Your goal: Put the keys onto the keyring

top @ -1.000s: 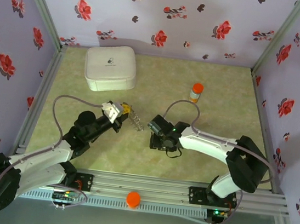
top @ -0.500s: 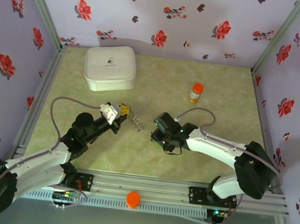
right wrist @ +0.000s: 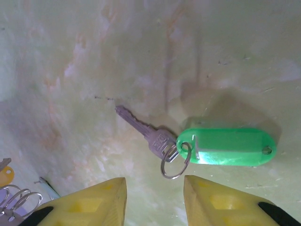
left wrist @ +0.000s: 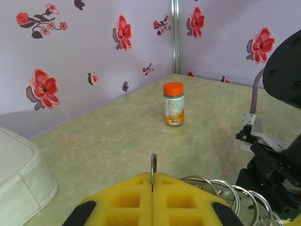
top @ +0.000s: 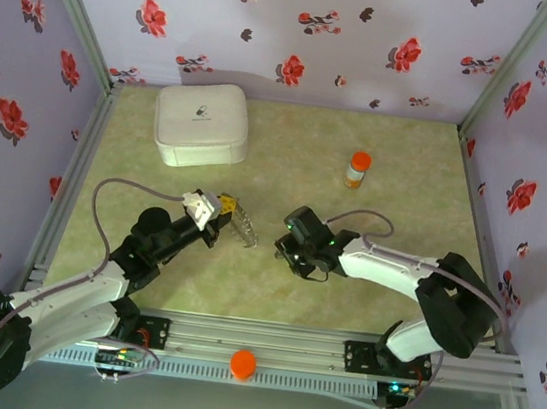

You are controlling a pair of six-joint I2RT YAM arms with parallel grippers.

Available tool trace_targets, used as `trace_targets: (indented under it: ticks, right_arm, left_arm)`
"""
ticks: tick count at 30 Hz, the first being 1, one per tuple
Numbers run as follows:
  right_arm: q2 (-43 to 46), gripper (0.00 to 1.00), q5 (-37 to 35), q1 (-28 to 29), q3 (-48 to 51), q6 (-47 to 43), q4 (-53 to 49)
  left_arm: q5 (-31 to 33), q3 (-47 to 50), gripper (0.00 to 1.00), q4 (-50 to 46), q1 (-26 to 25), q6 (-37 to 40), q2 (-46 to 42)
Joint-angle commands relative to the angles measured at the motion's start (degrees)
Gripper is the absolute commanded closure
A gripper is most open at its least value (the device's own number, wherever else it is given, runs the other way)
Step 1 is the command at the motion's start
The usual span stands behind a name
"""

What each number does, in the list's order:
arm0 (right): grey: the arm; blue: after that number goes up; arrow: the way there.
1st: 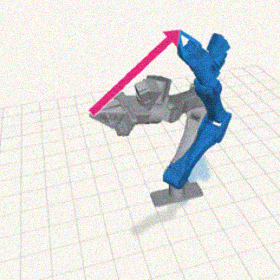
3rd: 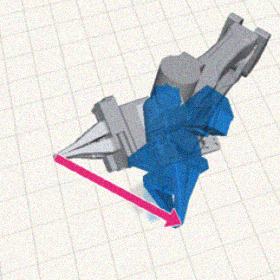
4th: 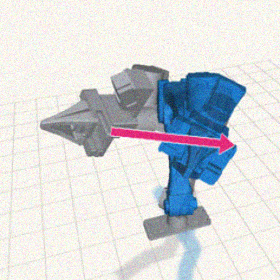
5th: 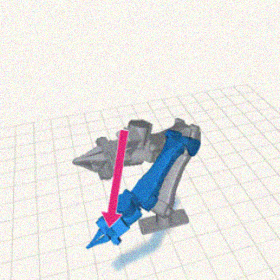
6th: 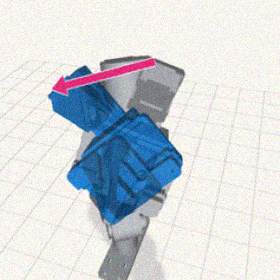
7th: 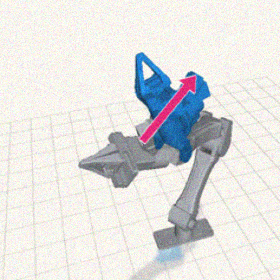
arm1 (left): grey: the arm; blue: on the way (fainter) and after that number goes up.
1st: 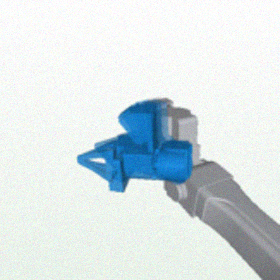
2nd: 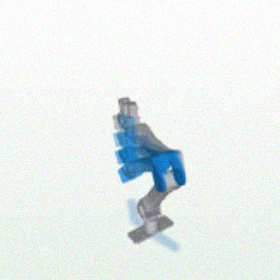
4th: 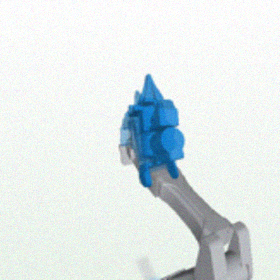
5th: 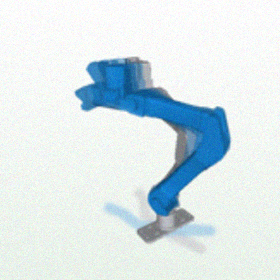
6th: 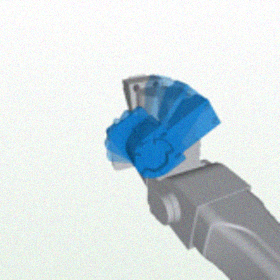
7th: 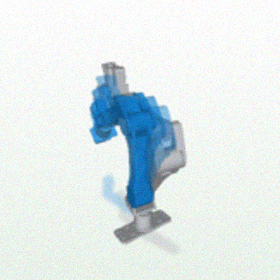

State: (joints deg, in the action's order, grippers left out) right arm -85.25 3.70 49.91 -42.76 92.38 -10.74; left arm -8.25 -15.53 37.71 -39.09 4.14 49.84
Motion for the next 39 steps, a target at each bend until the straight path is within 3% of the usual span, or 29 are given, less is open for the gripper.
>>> trace_targets:
  ticks: [1, 16, 27, 33, 39]
  right_arm:
    - [-1.1, 0.64, 0.6, -0.7, 2.0, 3.9, 3.1]
    - [-3.3, 0.75, 3.5, -2.9, 2.1, 3.6, 4.1]
    - [-3.2, 0.92, 3.9, -3.5, 0.7, 0.9, 1.8]
    - [-0.3, 0.99, 2.2, -3.5, -1.2, -4.5, -2.7]
    - [4.7, 1.00, -1.6, -3.6, -3.8, -17.9, -8.5]
  left_arm:
    - [-1.1, -0.1, 1.00, 2.1, 0.2, -1.1, -0.5]
    - [-2.1, -0.8, 1.00, 2.2, 0.2, -1.0, 0.7]
    - [-2.6, -1.2, 1.00, 2.2, 0.2, -0.5, 1.7]
    - [-2.8, -1.3, 1.00, 1.9, 0.2, -0.5, 1.7]
    - [-3.5, -3.7, 1.00, -0.3, 0.2, -0.1, 1.1]
